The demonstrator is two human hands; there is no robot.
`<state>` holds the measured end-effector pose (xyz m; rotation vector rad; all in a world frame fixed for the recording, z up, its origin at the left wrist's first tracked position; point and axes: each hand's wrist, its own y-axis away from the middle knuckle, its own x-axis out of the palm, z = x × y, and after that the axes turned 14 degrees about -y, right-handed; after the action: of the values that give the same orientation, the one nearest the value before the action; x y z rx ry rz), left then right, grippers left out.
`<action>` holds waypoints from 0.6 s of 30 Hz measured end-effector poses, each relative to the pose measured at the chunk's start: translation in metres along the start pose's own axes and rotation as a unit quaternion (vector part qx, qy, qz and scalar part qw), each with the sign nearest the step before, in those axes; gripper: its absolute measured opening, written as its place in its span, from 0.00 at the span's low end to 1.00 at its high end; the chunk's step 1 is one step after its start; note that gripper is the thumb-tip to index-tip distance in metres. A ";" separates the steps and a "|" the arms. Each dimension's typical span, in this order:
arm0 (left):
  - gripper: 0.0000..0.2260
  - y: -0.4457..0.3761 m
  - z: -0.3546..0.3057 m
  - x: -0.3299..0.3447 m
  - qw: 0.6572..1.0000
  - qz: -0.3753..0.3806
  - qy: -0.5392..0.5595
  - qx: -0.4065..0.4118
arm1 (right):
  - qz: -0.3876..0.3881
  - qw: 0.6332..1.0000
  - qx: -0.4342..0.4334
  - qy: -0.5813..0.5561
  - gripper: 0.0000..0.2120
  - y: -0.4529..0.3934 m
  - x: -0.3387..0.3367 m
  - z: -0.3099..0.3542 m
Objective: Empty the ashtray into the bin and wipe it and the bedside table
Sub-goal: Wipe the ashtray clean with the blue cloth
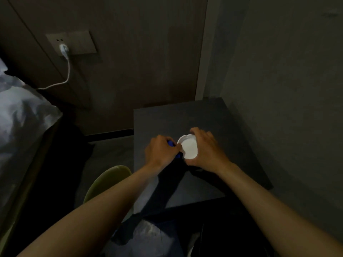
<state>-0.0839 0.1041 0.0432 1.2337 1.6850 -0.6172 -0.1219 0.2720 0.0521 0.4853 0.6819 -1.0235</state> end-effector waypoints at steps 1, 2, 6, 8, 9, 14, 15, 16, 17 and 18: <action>0.07 -0.004 -0.003 0.005 1.000 -0.005 -0.010 0.006 | -0.005 1.000 0.004 -0.006 0.44 -0.004 0.001 -0.005; 0.07 -0.008 -0.006 0.009 1.000 -0.011 -0.019 0.011 | -0.007 1.000 0.010 -0.008 0.42 -0.008 0.001 -0.010; 0.09 -0.024 -0.019 0.025 0.999 -0.016 -0.042 0.008 | -0.004 0.999 0.034 -0.020 0.38 -0.027 -0.001 -0.029; 0.09 -0.032 -0.024 0.032 0.999 -0.010 -0.032 -0.003 | -0.008 0.999 0.045 -0.020 0.38 -0.035 -0.002 -0.037; 0.09 -0.036 -0.026 0.035 1.000 -0.008 -0.025 -0.007 | -0.008 0.998 0.051 -0.020 0.38 -0.038 -0.001 -0.041; 0.10 -0.050 -0.036 0.046 0.999 0.009 -0.029 -0.012 | -0.013 0.997 0.077 -0.022 0.38 -0.048 -0.003 -0.058; 0.11 -0.053 -0.037 0.048 0.999 0.010 -0.030 -0.012 | -0.017 0.997 0.077 -0.020 0.38 -0.050 -0.004 -0.060; 0.11 -0.056 -0.038 0.050 0.999 0.013 -0.030 -0.013 | -0.019 0.997 0.074 -0.016 0.38 -0.052 -0.004 -0.061; 0.11 -0.058 -0.039 0.051 0.999 0.014 -0.030 -0.017 | -0.021 0.997 0.071 -0.010 0.38 -0.053 -0.004 -0.062; 0.10 -0.060 -0.040 0.052 0.999 0.014 -0.031 -0.021 | -0.022 0.997 0.069 -0.004 0.38 -0.055 -0.004 -0.064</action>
<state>-0.1575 0.1378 0.0074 1.1948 1.6199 -0.5942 -0.1906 0.2915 0.0075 0.5870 0.6195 -1.1180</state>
